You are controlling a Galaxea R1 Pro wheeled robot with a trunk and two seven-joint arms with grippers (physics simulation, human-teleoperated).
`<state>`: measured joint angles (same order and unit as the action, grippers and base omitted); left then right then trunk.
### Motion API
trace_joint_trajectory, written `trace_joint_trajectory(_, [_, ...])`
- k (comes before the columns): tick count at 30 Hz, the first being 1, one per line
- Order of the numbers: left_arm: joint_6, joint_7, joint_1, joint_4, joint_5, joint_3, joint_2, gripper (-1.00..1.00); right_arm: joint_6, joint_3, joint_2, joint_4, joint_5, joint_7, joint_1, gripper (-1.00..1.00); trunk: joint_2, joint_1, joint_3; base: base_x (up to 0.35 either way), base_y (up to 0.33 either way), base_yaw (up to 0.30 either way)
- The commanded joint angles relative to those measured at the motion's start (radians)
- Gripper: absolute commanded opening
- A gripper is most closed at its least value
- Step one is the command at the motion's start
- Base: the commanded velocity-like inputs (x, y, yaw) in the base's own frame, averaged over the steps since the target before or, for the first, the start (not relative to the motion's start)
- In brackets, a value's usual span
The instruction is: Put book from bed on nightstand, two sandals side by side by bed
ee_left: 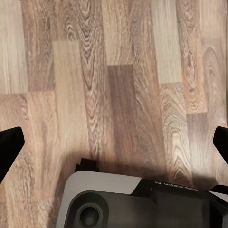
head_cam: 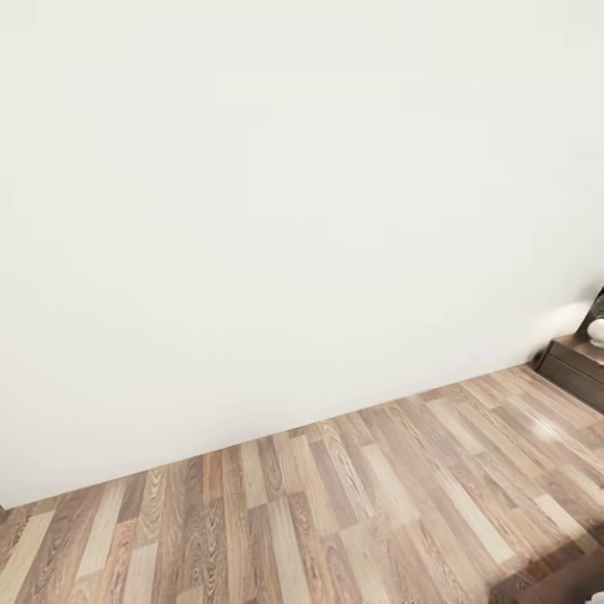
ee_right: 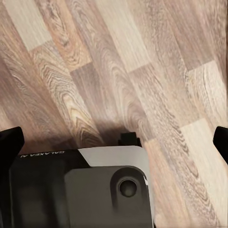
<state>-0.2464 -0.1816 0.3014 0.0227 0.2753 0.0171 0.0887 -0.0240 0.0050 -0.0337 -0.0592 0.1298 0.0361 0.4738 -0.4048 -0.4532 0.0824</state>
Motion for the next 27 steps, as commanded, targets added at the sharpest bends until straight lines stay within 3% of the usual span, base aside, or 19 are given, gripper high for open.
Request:
trace_joint_trajectory(1, [-0.002,-0.007,0.001,-0.001,0.007,0.001,0.000,1.00,-0.001,0.001,0.000,-0.002,0.010,0.004,0.002,1.00,-0.002,-0.001,0.002,0.000,0.000,-0.300])
trace_joint_trajectory(17, [-0.002,-0.006,0.001,-0.001,0.007,0.001,0.000,1.00,-0.001,0.001,0.000,-0.002,0.010,0.004,0.002,1.00,-0.002,-0.001,0.002,0.001,0.000,-0.300])
trace_joint_trajectory(27, [-0.002,-0.007,0.001,-0.001,0.007,0.001,0.000,1.00,-0.001,0.001,0.000,-0.002,0.010,0.004,0.002,1.00,-0.002,-0.001,0.002,0.104,0.054,-0.300])
